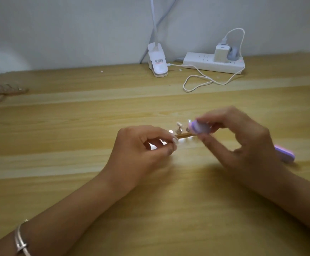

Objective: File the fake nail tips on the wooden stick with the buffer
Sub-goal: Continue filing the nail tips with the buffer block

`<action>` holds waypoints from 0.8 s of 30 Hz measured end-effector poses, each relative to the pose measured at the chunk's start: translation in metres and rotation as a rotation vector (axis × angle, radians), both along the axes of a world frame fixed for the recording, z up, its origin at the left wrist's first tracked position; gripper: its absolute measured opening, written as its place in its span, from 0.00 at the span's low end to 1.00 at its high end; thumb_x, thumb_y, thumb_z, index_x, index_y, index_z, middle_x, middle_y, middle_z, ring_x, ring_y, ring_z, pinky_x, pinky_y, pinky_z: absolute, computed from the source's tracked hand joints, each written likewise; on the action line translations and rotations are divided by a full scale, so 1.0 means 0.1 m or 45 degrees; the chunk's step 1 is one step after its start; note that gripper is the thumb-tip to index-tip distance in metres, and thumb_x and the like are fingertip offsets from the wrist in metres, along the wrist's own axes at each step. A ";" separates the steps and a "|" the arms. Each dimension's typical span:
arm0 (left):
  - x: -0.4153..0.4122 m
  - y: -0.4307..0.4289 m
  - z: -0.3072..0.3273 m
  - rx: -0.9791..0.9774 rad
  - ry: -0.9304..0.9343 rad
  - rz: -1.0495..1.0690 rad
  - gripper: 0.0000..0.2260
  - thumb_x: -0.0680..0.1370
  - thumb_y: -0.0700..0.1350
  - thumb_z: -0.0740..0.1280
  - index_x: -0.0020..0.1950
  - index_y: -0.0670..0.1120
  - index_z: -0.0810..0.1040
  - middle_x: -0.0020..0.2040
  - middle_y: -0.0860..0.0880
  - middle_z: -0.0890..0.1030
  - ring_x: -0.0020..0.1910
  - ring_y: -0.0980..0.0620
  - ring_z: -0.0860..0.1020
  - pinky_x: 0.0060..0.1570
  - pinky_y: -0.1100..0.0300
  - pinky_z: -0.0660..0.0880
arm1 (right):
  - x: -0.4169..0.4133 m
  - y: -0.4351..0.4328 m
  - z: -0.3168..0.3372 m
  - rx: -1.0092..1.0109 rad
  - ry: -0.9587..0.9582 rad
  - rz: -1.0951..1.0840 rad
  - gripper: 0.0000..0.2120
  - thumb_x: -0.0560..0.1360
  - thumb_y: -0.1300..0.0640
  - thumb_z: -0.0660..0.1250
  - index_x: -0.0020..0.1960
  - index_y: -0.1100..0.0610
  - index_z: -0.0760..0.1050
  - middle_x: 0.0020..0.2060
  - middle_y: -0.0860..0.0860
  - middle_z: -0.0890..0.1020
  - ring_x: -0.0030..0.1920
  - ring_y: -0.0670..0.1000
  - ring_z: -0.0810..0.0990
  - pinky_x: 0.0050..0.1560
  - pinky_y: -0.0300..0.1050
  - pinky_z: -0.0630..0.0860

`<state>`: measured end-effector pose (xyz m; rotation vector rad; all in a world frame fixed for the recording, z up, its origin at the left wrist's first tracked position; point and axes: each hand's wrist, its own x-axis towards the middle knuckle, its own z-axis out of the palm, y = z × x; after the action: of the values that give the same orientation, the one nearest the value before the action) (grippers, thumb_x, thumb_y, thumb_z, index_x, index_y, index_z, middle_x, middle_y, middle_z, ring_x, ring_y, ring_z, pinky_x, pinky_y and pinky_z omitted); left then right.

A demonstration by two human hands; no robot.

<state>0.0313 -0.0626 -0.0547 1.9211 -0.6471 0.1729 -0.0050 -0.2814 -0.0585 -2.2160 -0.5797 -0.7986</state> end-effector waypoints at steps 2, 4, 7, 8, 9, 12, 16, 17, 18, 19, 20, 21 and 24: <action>-0.01 0.00 -0.03 -0.011 0.117 -0.061 0.08 0.70 0.35 0.76 0.43 0.47 0.87 0.39 0.53 0.83 0.33 0.58 0.76 0.32 0.64 0.69 | -0.06 0.05 -0.05 -0.074 0.054 0.093 0.11 0.75 0.64 0.72 0.57 0.61 0.81 0.52 0.52 0.81 0.52 0.50 0.80 0.56 0.41 0.76; 0.00 0.00 -0.04 0.030 0.137 -0.095 0.07 0.71 0.38 0.76 0.46 0.49 0.87 0.42 0.52 0.83 0.33 0.59 0.73 0.35 0.65 0.67 | -0.07 0.08 -0.08 -0.102 0.070 0.137 0.11 0.76 0.63 0.71 0.57 0.61 0.82 0.53 0.53 0.82 0.54 0.50 0.81 0.59 0.44 0.76; 0.00 0.02 -0.05 0.049 0.127 -0.131 0.06 0.73 0.43 0.73 0.49 0.48 0.86 0.43 0.53 0.83 0.40 0.57 0.77 0.39 0.62 0.69 | -0.05 0.11 -0.09 -0.159 0.033 0.173 0.09 0.76 0.65 0.71 0.56 0.63 0.82 0.54 0.54 0.82 0.55 0.53 0.82 0.60 0.49 0.77; 0.00 0.03 -0.05 0.064 0.126 -0.132 0.08 0.73 0.44 0.72 0.50 0.48 0.86 0.44 0.53 0.83 0.43 0.55 0.78 0.41 0.60 0.70 | -0.04 0.11 -0.10 -0.186 0.016 0.179 0.09 0.76 0.66 0.71 0.56 0.64 0.83 0.54 0.54 0.82 0.55 0.54 0.82 0.59 0.49 0.77; 0.00 0.03 -0.05 0.077 0.128 -0.132 0.08 0.73 0.45 0.71 0.50 0.48 0.86 0.44 0.53 0.83 0.45 0.53 0.79 0.43 0.60 0.71 | -0.03 0.10 -0.10 -0.206 0.000 0.176 0.09 0.76 0.66 0.71 0.55 0.64 0.83 0.54 0.55 0.82 0.54 0.54 0.82 0.59 0.49 0.77; -0.02 0.03 -0.05 0.124 0.096 -0.134 0.07 0.74 0.43 0.72 0.51 0.48 0.86 0.43 0.54 0.82 0.46 0.52 0.78 0.46 0.58 0.71 | -0.01 0.09 -0.08 -0.211 -0.015 0.159 0.08 0.76 0.67 0.70 0.54 0.64 0.83 0.53 0.55 0.82 0.53 0.55 0.82 0.57 0.49 0.77; -0.04 0.03 -0.03 0.167 0.070 -0.144 0.09 0.72 0.44 0.70 0.51 0.51 0.85 0.43 0.54 0.83 0.48 0.52 0.77 0.50 0.56 0.73 | -0.03 0.12 -0.09 -0.317 -0.039 0.263 0.08 0.77 0.69 0.69 0.54 0.65 0.83 0.53 0.56 0.83 0.52 0.56 0.81 0.56 0.48 0.76; -0.04 0.03 -0.03 0.161 0.076 -0.143 0.09 0.73 0.44 0.70 0.51 0.52 0.85 0.43 0.54 0.82 0.48 0.52 0.77 0.50 0.57 0.73 | -0.02 0.11 -0.08 -0.326 -0.034 0.262 0.08 0.77 0.69 0.69 0.54 0.65 0.83 0.53 0.56 0.83 0.53 0.57 0.81 0.56 0.49 0.76; -0.04 0.02 -0.03 0.159 0.083 -0.142 0.08 0.73 0.45 0.71 0.51 0.52 0.85 0.43 0.54 0.82 0.48 0.52 0.77 0.49 0.57 0.72 | -0.01 0.08 -0.08 -0.319 -0.022 0.243 0.08 0.76 0.70 0.70 0.54 0.65 0.83 0.53 0.56 0.83 0.53 0.56 0.81 0.56 0.50 0.76; -0.04 0.01 -0.03 0.158 0.087 -0.140 0.07 0.74 0.45 0.72 0.51 0.52 0.85 0.42 0.54 0.82 0.47 0.52 0.77 0.48 0.58 0.72 | 0.00 0.06 -0.07 -0.306 -0.012 0.216 0.08 0.76 0.70 0.70 0.54 0.65 0.83 0.53 0.56 0.83 0.53 0.56 0.81 0.56 0.51 0.76; -0.04 0.01 -0.03 0.156 0.091 -0.140 0.06 0.75 0.44 0.72 0.51 0.51 0.85 0.42 0.54 0.82 0.47 0.52 0.77 0.48 0.58 0.72 | 0.00 0.05 -0.07 -0.294 -0.006 0.198 0.08 0.75 0.70 0.71 0.54 0.65 0.83 0.53 0.56 0.83 0.54 0.56 0.82 0.56 0.52 0.77; -0.04 0.01 -0.03 0.154 0.097 -0.142 0.06 0.74 0.44 0.72 0.50 0.51 0.85 0.42 0.54 0.82 0.47 0.51 0.77 0.48 0.58 0.72 | 0.00 0.06 -0.07 -0.287 -0.003 0.200 0.08 0.75 0.69 0.71 0.54 0.65 0.83 0.53 0.56 0.83 0.54 0.55 0.82 0.56 0.53 0.77; -0.03 0.03 -0.03 0.139 0.098 -0.150 0.08 0.73 0.45 0.69 0.50 0.52 0.85 0.43 0.53 0.82 0.46 0.51 0.77 0.47 0.58 0.72 | -0.01 0.13 -0.08 -0.302 -0.018 0.262 0.07 0.77 0.67 0.69 0.54 0.65 0.83 0.52 0.57 0.83 0.53 0.56 0.81 0.55 0.51 0.76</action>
<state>0.0282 -0.0597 -0.0580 1.9774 -0.7289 -0.0108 -0.0063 -0.2687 -0.0662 -2.3157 -0.9344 -0.6672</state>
